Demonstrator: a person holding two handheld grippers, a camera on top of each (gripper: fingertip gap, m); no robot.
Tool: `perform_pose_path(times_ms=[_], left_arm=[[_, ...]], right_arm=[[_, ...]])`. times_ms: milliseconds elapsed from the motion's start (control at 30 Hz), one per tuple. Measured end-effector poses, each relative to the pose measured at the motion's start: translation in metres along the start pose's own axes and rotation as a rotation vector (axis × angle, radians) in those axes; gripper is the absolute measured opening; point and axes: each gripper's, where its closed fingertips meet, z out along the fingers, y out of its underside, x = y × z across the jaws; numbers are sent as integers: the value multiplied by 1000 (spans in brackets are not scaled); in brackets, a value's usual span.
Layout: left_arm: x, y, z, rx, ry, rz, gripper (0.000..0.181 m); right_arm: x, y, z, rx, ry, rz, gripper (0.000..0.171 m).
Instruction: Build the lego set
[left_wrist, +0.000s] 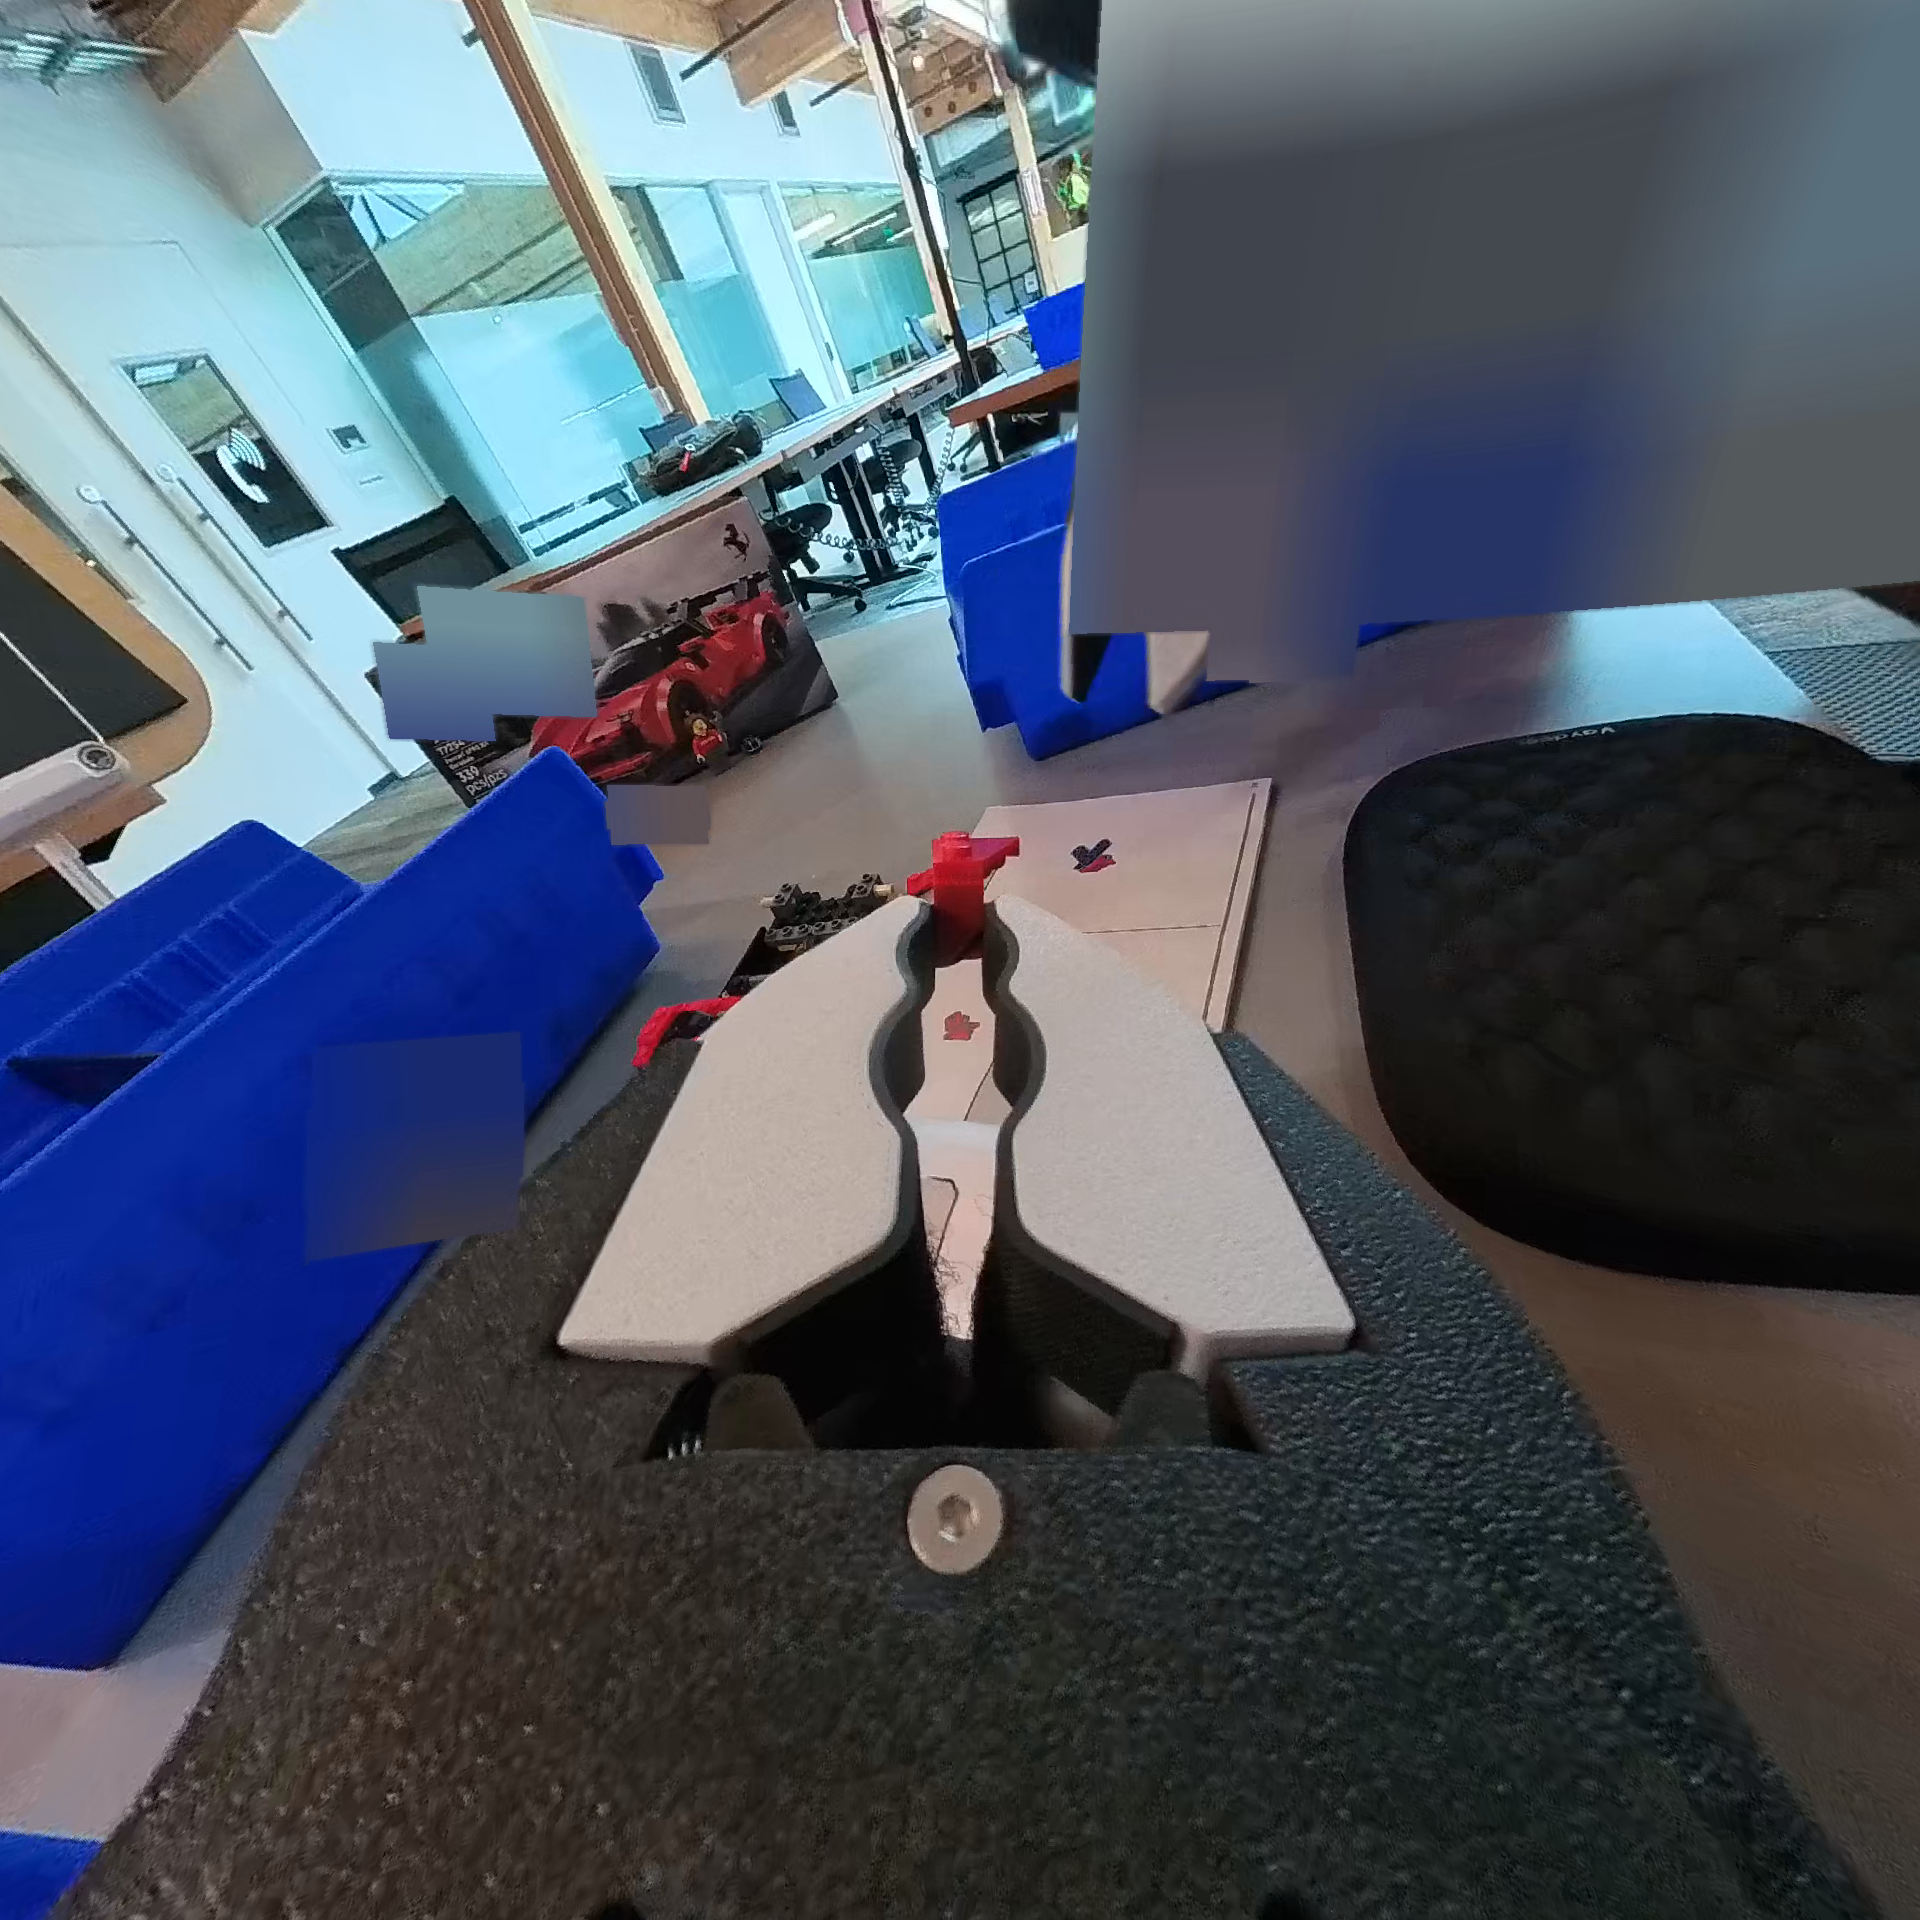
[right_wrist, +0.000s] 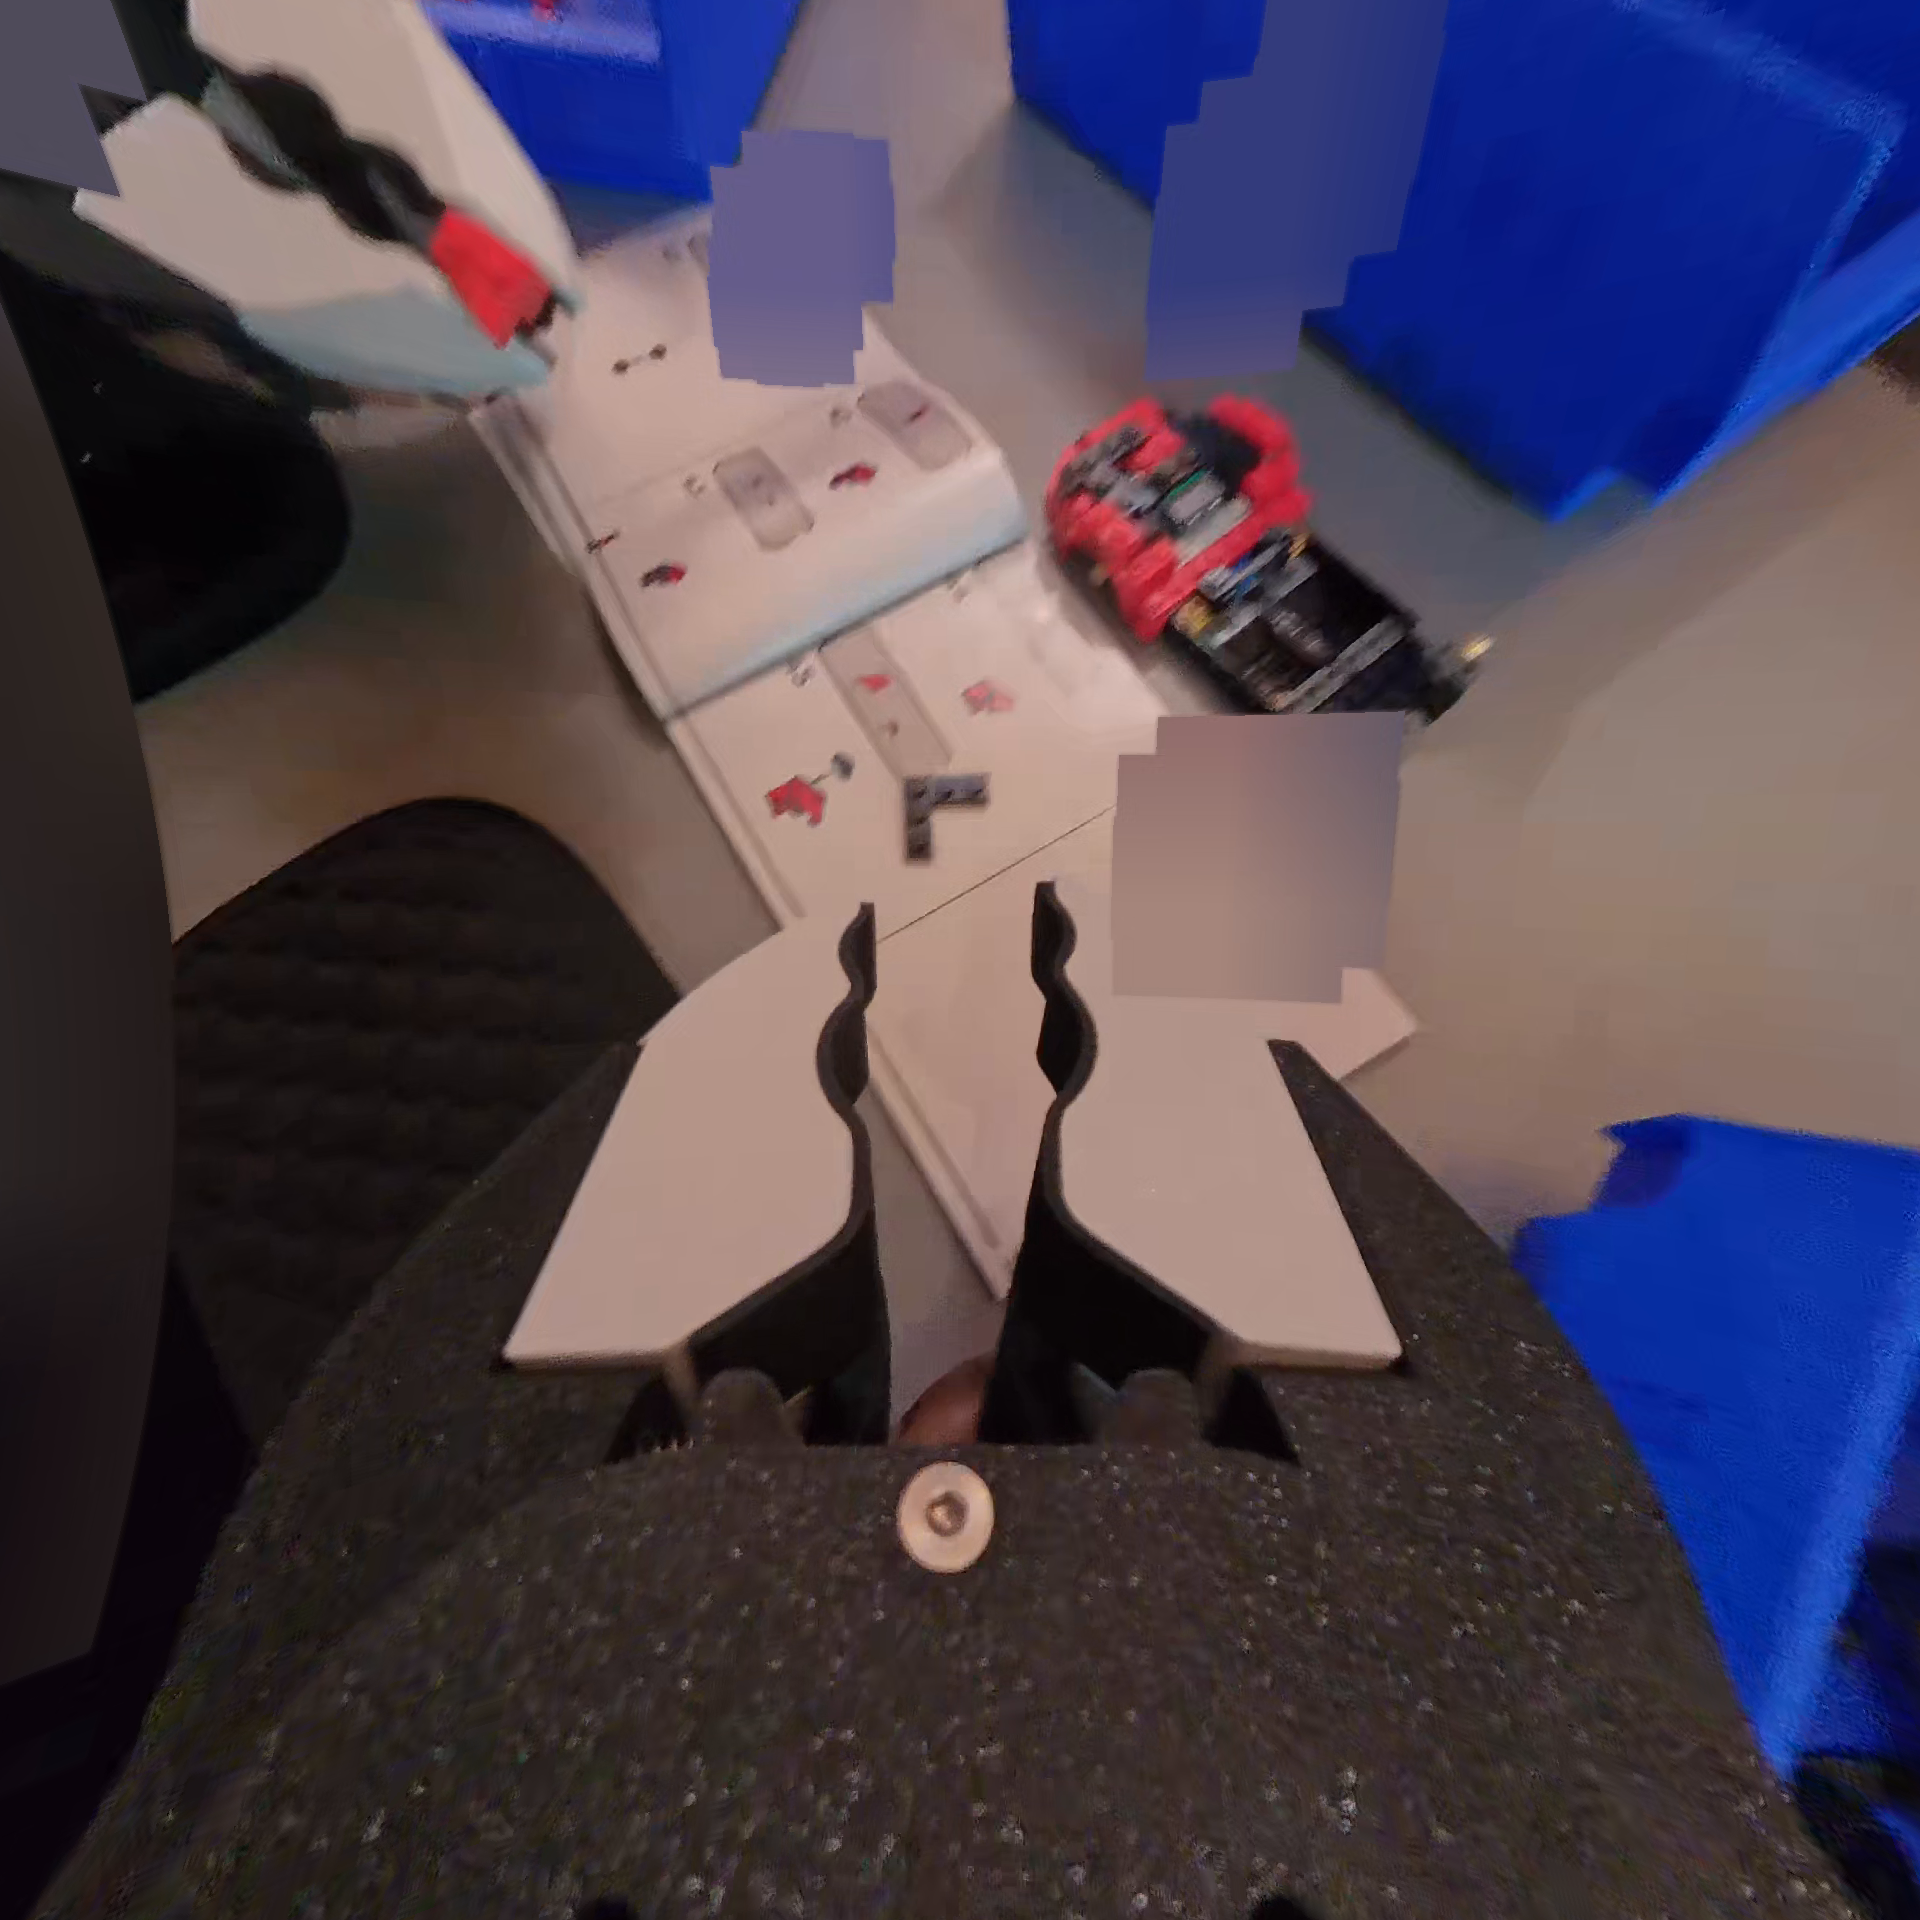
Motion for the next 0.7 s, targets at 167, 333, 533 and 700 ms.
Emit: perform_pose_path(times_ms=[167, 333, 533, 700], left_arm=[[2, 2, 1, -7, 13, -9, 7], [3, 2, 2, -11, 16, -1, 7], [3, 2, 2, -10, 17, -1, 7], [5, 2, 2, -10, 23, 3, 7]], right_arm=[[-25, 32, 19, -84, -93, 65, 26], [-31, 31, 44, -120, -122, 41, 26], [-13, 18, 67, -161, -86, 35, 26], [-7, 21, 78, -184, -87, 51, 24]])
